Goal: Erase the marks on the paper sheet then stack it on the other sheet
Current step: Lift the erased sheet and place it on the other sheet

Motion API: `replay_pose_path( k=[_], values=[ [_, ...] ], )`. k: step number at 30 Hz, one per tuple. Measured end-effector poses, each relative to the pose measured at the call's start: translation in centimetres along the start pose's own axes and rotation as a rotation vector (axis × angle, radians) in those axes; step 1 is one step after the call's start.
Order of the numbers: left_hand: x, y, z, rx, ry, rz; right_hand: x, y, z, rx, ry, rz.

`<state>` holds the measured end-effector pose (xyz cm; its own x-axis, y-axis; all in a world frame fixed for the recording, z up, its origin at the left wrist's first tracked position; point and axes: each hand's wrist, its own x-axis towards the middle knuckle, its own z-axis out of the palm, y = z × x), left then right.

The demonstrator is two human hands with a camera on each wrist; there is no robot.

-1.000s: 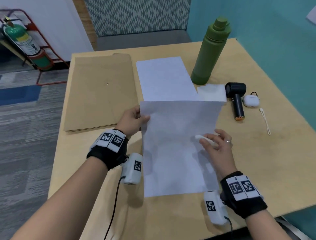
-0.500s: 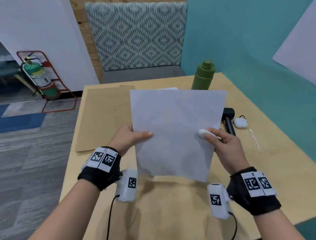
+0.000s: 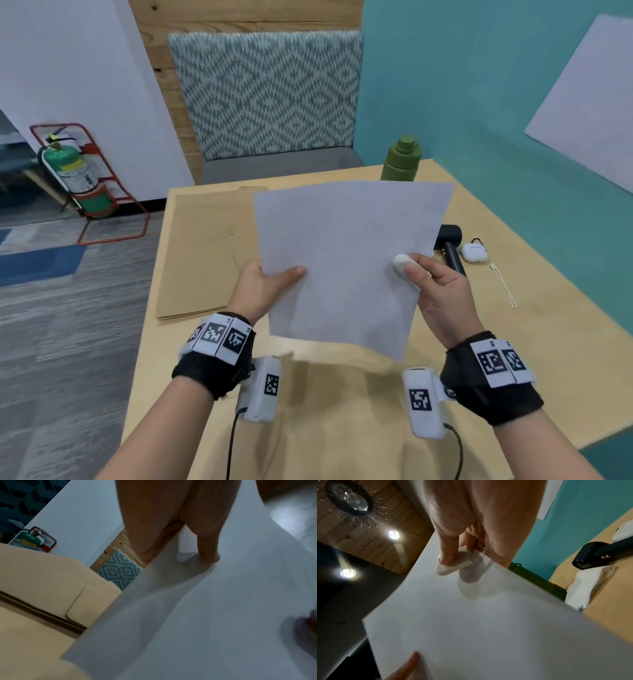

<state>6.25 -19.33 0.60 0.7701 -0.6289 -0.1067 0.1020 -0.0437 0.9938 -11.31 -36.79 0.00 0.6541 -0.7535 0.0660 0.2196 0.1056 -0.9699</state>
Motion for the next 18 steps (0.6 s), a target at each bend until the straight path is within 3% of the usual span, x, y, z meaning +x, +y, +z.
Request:
replay_pose_path(
  k=[3, 9, 15, 18],
  values=[
    [0.2, -0.2, -0.2, -0.021, 0.02, -0.013, 0.1, 0.4, 0.0, -0.003, -0.039, 0.052],
    [1.2, 0.4, -0.5, -0.105, 0.176, -0.025, -0.4, 2.7, -0.2, -0.412, -0.22, 0.263],
    [2.3, 0.3, -1.9, -0.074, 0.245, -0.032, -1.3, 5.2, -1.2, -0.539, -0.436, 0.436],
    [2.9, 0.4, -2.6, -0.082, 0.316, -0.019, -1.1, 5.5, -1.7, -0.599, -0.467, 0.49]
  ],
)
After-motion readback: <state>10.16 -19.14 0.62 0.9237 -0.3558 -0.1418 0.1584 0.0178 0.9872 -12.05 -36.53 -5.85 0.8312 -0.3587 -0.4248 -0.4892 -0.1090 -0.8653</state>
